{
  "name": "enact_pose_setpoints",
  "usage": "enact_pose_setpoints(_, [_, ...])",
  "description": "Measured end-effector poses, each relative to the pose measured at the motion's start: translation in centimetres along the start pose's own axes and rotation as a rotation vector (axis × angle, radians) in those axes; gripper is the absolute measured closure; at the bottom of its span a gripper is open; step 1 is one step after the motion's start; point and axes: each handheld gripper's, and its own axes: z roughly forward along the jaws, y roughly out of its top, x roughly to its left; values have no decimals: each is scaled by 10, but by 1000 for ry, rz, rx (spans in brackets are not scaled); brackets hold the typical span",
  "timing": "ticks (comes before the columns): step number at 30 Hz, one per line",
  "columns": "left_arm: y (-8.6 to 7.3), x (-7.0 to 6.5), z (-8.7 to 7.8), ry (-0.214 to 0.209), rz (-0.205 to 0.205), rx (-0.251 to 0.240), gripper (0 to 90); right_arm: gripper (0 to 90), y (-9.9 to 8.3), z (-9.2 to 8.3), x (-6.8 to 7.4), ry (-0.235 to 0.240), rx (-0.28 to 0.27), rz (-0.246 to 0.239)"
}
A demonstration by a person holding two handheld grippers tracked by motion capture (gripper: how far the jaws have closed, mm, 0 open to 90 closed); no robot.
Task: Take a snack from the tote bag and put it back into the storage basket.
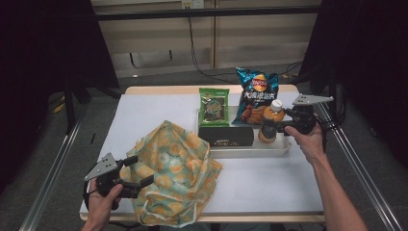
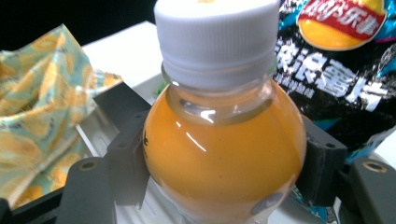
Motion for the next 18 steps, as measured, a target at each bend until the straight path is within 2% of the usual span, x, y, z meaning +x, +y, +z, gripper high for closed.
enact_pose_setpoints(5, [0,1,0,-3,-1,2,29,307,-5,6,-4,-12,12,1])
enact_pose_setpoints(14, [0,1,0,0,2,7,29,306,-13,18,-7,7,40,-2])
enact_pose_setpoints(15, [0,1,1,-17,3,3,29,306,-14,19,-6,10,46,0])
enact_pose_setpoints(18, [0,0,0,-2,0,-1,29,306,-18,22,-7,1,68,-5])
